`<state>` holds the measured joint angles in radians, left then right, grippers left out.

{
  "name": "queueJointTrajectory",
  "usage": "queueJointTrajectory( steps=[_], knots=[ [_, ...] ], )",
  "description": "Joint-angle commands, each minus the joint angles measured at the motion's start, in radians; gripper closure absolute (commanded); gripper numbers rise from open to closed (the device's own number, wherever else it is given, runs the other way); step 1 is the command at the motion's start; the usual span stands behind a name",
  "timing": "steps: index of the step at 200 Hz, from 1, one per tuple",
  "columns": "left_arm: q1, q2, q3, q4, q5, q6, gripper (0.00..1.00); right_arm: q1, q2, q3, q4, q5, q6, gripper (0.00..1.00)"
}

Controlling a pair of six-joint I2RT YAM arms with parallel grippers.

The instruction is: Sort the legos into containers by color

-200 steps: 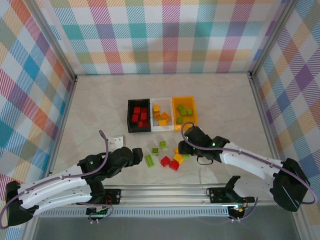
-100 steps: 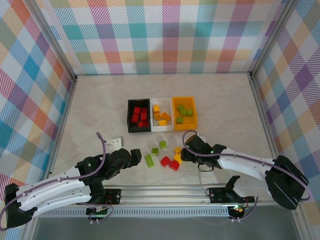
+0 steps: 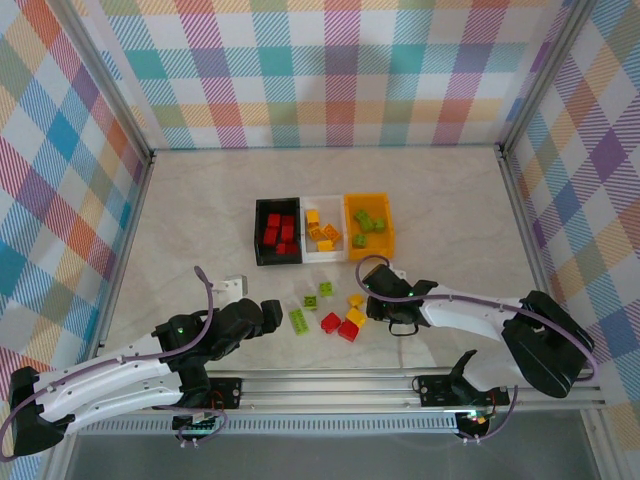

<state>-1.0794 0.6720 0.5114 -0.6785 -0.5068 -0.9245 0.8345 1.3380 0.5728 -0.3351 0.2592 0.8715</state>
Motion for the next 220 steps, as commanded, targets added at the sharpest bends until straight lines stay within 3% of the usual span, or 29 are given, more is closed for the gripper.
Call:
queueJointTrajectory(
  steps=[1,33,41,62,83,132,189,220],
  knots=[
    [-0.002,-0.003,-0.008,0.002,-0.001,-0.002,0.0,-0.005,-0.038,0.021,-0.031,0.02,-0.052,0.69],
    [-0.003,0.003,-0.012,0.009,0.003,0.0,0.0,-0.029,-0.113,0.084,-0.101,0.013,-0.137,0.69],
    [-0.001,0.005,-0.013,0.013,0.005,0.0,0.0,-0.043,-0.116,0.101,-0.129,0.002,-0.139,0.62],
    [-0.001,0.017,-0.016,0.023,0.006,-0.002,0.0,-0.055,-0.11,0.105,-0.134,0.02,-0.151,0.31],
    [-0.001,0.033,-0.017,0.037,0.012,-0.004,0.0,-0.097,-0.062,0.106,-0.1,-0.02,-0.178,0.26],
    [-0.001,0.057,-0.011,0.033,0.002,-0.003,0.0,-0.101,0.049,0.11,-0.03,-0.102,-0.218,0.3],
    [0.001,0.061,-0.004,0.038,0.007,0.003,0.0,-0.106,0.063,0.103,-0.003,-0.097,-0.24,0.64],
    [0.001,0.051,0.002,0.039,0.012,0.009,0.0,-0.106,-0.052,0.161,-0.063,-0.078,-0.279,0.7]
  ],
)
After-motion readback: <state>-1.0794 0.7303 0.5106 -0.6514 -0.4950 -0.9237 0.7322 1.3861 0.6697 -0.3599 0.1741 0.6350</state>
